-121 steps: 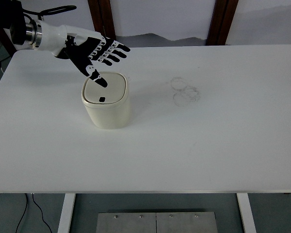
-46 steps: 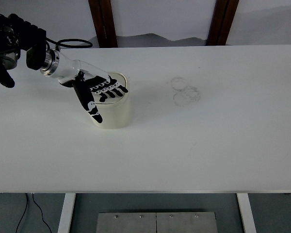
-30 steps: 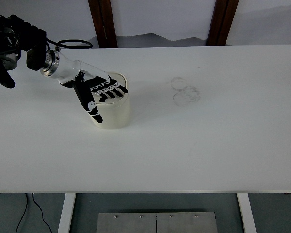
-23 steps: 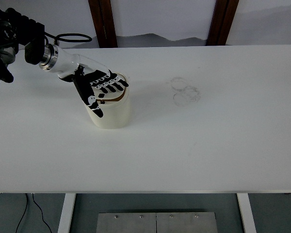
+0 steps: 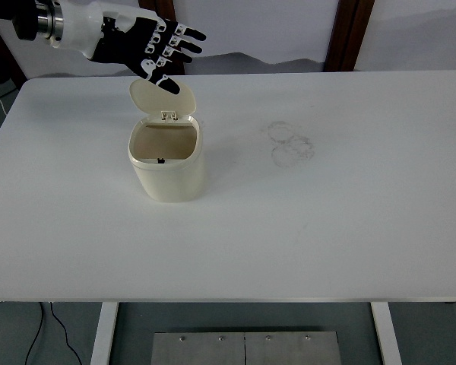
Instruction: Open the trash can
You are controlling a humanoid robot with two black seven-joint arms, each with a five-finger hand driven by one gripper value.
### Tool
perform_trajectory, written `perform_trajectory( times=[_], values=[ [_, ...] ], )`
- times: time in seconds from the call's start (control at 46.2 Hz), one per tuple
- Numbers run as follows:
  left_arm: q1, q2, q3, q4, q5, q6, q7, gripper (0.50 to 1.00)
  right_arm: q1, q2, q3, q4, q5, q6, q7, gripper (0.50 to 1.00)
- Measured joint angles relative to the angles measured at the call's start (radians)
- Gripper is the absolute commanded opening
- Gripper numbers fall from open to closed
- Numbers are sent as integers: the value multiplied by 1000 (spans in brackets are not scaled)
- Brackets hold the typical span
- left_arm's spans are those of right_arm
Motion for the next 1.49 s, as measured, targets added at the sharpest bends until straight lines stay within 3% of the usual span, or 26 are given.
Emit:
perform_trajectory(
  times=[0.173, 0.477, 0.736, 1.148, 1.495],
  values=[
    [76, 16, -65, 41, -151, 7, -21, 1000, 0, 0, 0, 0, 0, 0, 0, 991],
    [275, 65, -279, 103, -223, 189, -159, 1000, 0, 0, 0, 0, 0, 0, 0, 993],
    [497, 52, -566, 218, -229, 303, -174, 1000, 0, 0, 0, 0, 0, 0, 0, 991],
    [781, -44, -858, 403, -227, 291, -224, 1000, 0, 0, 0, 0, 0, 0, 0, 993],
    [883, -92, -913, 491, -230, 168, -344, 1000, 0, 0, 0, 0, 0, 0, 0, 993]
  ],
)
